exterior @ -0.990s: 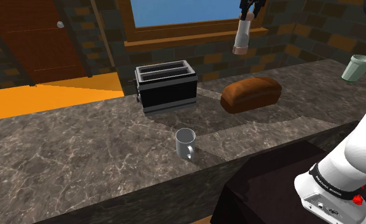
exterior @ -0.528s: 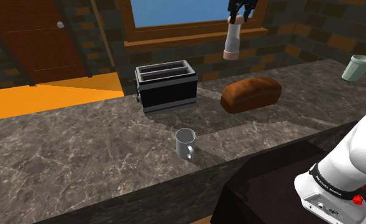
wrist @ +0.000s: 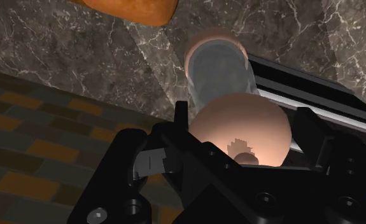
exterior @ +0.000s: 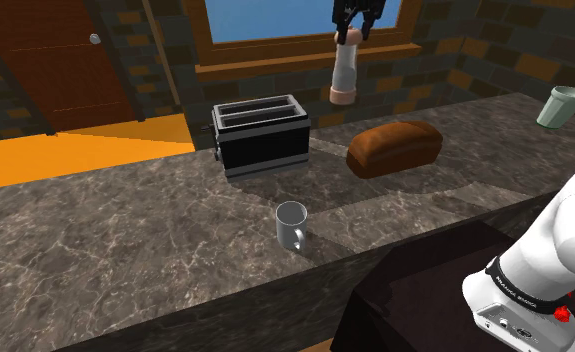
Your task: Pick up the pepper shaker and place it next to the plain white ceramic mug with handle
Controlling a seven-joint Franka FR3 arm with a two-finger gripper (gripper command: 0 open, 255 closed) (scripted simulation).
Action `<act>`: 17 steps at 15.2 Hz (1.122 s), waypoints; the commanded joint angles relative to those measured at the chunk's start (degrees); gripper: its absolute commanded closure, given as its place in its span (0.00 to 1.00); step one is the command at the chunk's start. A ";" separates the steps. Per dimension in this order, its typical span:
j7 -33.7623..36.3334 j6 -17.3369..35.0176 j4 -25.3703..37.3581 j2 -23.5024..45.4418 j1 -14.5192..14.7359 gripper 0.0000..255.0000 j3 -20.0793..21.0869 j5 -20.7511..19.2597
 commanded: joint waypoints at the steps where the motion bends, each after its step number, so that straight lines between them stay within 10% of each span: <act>1: 2.94 0.32 -0.34 -0.04 1.39 1.00 1.48 -0.21; 17: 24.74 -1.97 8.42 6.86 12.51 1.00 12.34 -2.54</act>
